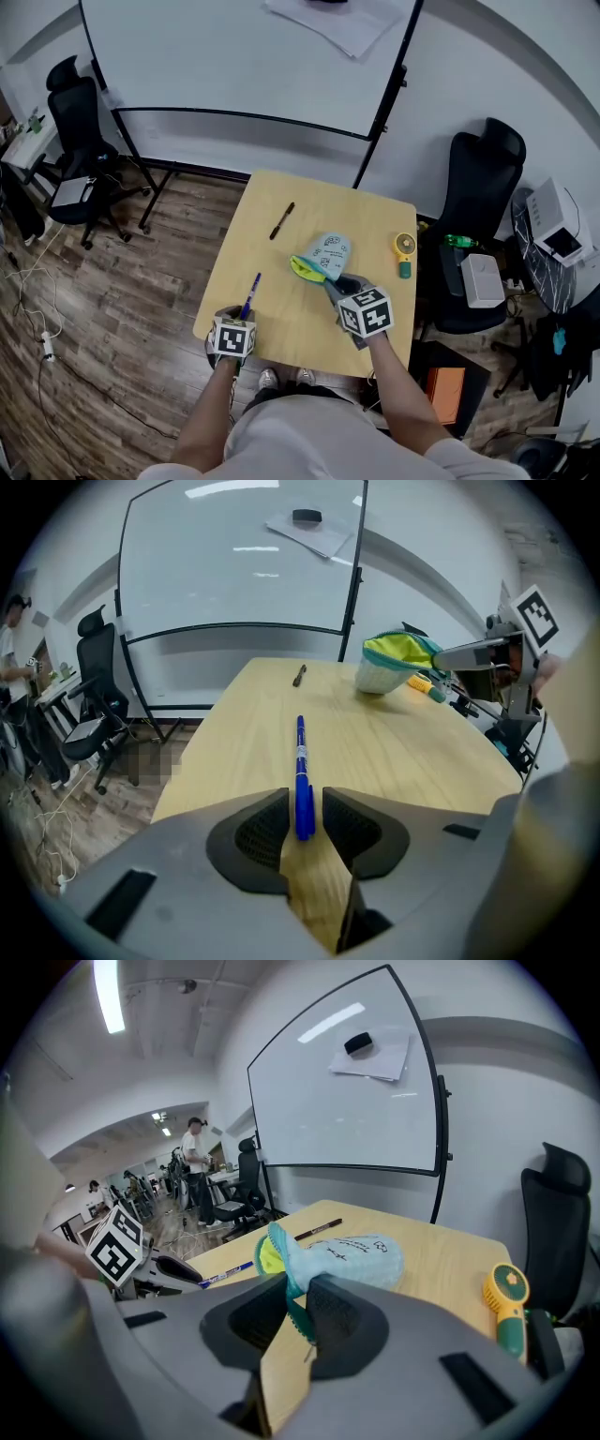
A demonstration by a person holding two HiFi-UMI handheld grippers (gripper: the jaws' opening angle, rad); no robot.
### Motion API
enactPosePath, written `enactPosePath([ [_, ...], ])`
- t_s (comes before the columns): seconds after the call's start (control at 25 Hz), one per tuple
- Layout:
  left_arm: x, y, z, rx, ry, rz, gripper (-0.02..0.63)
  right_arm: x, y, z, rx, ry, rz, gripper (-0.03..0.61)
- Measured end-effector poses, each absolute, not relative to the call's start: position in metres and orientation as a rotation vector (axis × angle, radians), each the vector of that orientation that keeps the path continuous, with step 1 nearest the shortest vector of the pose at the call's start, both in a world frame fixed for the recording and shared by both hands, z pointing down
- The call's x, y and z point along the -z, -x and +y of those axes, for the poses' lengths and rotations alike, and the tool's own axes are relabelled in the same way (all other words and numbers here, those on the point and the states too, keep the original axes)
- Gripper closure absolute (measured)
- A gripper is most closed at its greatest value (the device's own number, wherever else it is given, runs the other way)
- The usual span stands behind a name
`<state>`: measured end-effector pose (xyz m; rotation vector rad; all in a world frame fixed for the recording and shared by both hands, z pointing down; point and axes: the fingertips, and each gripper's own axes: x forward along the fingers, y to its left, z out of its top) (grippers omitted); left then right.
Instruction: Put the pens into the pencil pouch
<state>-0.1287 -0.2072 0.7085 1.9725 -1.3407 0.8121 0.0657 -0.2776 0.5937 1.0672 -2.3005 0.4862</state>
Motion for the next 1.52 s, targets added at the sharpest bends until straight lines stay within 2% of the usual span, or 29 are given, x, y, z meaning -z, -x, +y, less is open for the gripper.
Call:
enactPosePath([
  [0.16, -0.709, 0.131, -0.207, -0.816, -1.964, -1.335, 0.548, -0.593, -0.066, -0.276, -0.488, -1.069, -2.301, 0.518],
  [0.4, -0.688, 0.125, -0.21, -0.75, -2.024, -1.329, 0.551, -0.592, -0.07, -0.277, -0.484, -1.077, -2.299, 0.518],
  [0.84, -0.589, 0.111, -0.213, -0.606, -2.262, -1.302, 0.551, -0.587, -0.073, -0.286, -0.475, -1.101, -2.304, 0.518],
  [1.52, -0.62, 0.055, -0.222, -1.166, -2.337, -0.898, 0.552, -0.6, -0.06, -0.27, -0.435, -1.041, -2.286, 0.519],
])
